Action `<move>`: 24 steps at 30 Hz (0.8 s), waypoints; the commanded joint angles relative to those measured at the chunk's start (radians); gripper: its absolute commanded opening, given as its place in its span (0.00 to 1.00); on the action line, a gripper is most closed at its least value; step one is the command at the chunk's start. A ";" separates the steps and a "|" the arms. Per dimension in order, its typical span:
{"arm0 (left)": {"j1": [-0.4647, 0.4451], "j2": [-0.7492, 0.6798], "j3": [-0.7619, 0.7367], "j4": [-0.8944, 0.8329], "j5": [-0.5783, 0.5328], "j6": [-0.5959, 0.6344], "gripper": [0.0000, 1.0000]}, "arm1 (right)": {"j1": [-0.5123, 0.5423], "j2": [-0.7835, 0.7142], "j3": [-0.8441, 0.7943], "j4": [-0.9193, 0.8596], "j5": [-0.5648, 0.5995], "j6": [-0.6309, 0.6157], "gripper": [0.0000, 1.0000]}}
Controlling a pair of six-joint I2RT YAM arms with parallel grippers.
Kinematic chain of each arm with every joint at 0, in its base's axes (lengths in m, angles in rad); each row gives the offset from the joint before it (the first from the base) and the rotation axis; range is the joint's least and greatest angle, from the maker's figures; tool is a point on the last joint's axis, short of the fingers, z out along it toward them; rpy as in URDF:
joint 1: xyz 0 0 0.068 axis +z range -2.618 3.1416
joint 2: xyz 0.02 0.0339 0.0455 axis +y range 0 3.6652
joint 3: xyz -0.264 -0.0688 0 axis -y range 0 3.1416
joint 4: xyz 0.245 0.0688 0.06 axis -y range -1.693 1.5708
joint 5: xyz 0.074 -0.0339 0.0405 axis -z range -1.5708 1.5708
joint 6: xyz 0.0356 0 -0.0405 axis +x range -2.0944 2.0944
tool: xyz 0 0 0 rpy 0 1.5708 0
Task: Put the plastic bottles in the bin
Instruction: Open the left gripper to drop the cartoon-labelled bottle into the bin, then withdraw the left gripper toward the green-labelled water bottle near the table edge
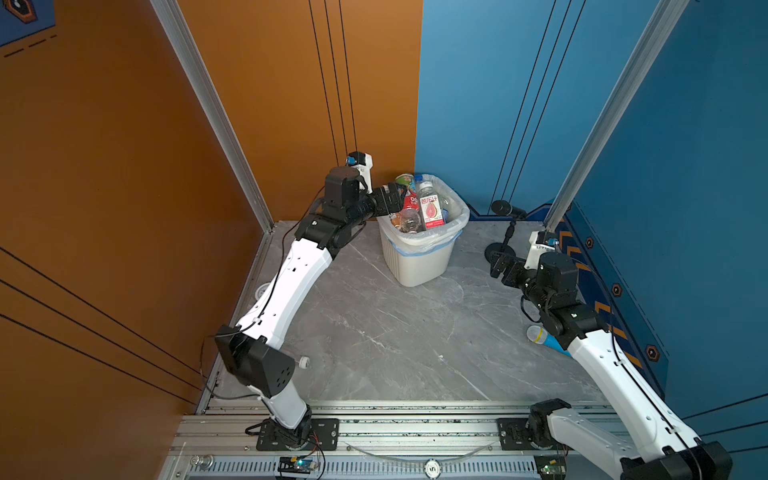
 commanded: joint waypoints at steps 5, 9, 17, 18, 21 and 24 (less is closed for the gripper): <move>0.037 -0.267 -0.504 0.089 -0.163 -0.049 0.98 | 0.015 0.045 -0.012 -0.016 -0.057 0.020 1.00; 0.060 -0.360 -0.613 0.022 -0.199 -0.088 0.98 | 0.068 0.081 0.012 -0.017 -0.054 0.010 1.00; 0.077 -0.461 -0.628 -0.353 -0.451 -0.275 0.98 | 0.135 0.158 0.032 0.020 -0.049 0.022 1.00; 0.083 -0.479 -0.636 -0.402 -0.480 -0.312 0.98 | 0.140 0.169 0.036 0.024 -0.052 0.021 0.99; 0.114 -0.558 -0.698 -0.492 -0.545 -0.392 0.98 | 0.148 0.201 0.046 0.037 -0.068 0.022 1.00; 0.227 -0.647 -0.781 -0.568 -0.526 -0.437 0.98 | 0.151 0.224 0.050 0.056 -0.087 0.024 1.00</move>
